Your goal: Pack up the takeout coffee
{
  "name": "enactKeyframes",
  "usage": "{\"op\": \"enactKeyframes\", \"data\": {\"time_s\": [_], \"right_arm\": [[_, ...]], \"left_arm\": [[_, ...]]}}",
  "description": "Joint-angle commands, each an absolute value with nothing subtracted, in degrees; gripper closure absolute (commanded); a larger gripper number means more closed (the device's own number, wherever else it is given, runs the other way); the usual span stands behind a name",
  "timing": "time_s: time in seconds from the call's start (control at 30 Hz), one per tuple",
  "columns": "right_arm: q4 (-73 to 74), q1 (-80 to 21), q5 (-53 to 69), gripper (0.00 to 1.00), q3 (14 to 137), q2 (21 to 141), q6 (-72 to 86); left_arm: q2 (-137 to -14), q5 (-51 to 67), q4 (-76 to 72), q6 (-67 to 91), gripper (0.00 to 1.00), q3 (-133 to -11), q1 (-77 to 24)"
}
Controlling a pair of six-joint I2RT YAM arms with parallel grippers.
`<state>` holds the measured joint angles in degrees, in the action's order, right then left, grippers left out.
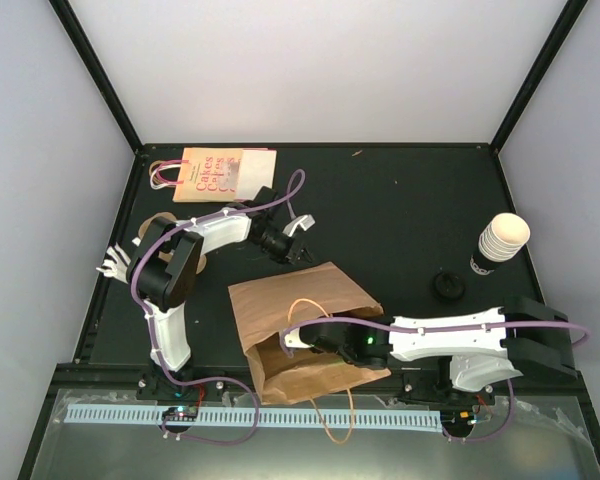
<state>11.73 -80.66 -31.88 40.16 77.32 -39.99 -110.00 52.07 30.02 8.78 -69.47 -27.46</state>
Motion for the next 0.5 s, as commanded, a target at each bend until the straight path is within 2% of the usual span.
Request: {"op": "enactKeyframes", "data": {"time_s": [0.0, 0.23, 0.4, 0.47], "right_arm": [[18.4, -79.6, -28.1, 0.56, 38.4, 80.7, -38.7], [25.4, -78.6, -23.5, 0.56, 42.0, 79.7, -36.5], [31.7, -78.5, -19.5, 0.56, 44.8, 79.4, -34.2], [33.5, -78.4, -18.3, 0.57, 45.8, 79.4, -33.6]], "left_arm": [[-111.0, 52.8, 32.6, 6.8, 0.86, -68.6, -28.7], [-110.6, 52.2, 33.1, 7.1, 0.84, -69.6, -28.7], [-109.2, 49.8, 33.2, 9.2, 0.51, -72.7, -28.4], [-108.8, 48.8, 34.4, 9.5, 0.43, -75.5, -28.1]]}}
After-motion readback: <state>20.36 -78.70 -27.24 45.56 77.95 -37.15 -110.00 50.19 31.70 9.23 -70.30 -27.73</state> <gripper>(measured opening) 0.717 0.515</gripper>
